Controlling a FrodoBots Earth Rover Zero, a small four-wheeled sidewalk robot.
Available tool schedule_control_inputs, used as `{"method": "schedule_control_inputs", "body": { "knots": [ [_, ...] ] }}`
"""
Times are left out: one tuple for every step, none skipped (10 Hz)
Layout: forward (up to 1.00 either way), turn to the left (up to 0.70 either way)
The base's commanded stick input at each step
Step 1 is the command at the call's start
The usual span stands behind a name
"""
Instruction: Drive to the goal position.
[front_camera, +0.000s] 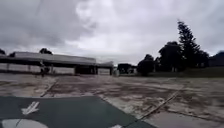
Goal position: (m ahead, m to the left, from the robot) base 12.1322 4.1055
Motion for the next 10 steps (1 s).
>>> {"method": "schedule_control_inputs", "body": {
  "knots": [
    [0.70, 0.00],
    [0.70, 0.00],
    [0.70, 0.00],
    [0.70, 0.00],
    [0.70, 0.00],
    [0.70, 0.00],
    [0.70, 0.00],
    [0.70, 0.00],
    [0.70, 0.00],
    [0.70, 0.00]
  ]
}}
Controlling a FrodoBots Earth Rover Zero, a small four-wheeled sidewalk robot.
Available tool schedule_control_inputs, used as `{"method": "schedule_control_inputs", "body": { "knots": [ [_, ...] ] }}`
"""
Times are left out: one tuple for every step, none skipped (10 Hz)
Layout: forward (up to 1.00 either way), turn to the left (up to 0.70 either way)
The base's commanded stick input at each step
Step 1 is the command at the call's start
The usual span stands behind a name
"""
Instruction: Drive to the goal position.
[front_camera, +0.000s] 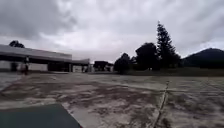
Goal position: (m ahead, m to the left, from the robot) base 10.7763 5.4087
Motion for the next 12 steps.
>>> {"method": "schedule_control_inputs", "body": {
  "knots": [
    [0.70, 0.00],
    [0.70, 0.00],
    [0.70, 0.00],
    [0.70, 0.00],
    [0.70, 0.00],
    [0.70, 0.00],
    [0.70, 0.00],
    [0.70, 0.00],
    [0.70, 0.00],
    [0.70, 0.00],
    [0.70, 0.00],
    [0.70, 0.00]
  ]
}}
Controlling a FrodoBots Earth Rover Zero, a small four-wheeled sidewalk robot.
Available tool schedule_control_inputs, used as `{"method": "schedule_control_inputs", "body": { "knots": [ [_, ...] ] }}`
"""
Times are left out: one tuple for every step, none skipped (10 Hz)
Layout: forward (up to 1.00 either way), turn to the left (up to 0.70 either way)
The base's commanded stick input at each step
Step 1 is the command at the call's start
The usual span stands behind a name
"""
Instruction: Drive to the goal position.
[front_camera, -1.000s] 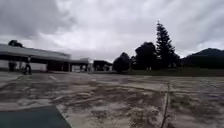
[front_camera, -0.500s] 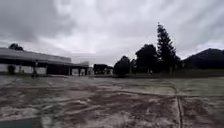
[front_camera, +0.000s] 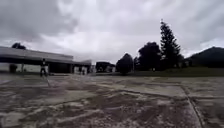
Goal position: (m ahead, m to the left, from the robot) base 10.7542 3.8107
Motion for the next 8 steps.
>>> {"method": "schedule_control_inputs", "body": {
  "knots": [
    [0.70, 0.00],
    [0.70, 0.00],
    [0.70, 0.00],
    [0.70, 0.00],
    [0.70, 0.00],
    [0.70, 0.00],
    [0.70, 0.00],
    [0.70, 0.00]
  ]
}}
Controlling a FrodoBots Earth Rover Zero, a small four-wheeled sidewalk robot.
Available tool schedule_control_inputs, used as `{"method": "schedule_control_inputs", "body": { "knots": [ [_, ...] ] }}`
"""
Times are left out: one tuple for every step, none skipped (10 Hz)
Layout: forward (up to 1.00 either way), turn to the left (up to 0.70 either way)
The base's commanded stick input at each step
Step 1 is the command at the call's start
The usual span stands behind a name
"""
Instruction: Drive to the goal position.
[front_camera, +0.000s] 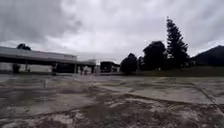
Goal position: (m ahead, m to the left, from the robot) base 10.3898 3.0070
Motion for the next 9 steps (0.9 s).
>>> {"method": "schedule_control_inputs", "body": {
  "knots": [
    [0.70, 0.00],
    [0.70, 0.00],
    [0.70, 0.00],
    [0.70, 0.00],
    [0.70, 0.00],
    [0.70, -0.12],
    [0.70, -0.35],
    [0.70, -0.35],
    [0.70, 0.00]
  ]
}}
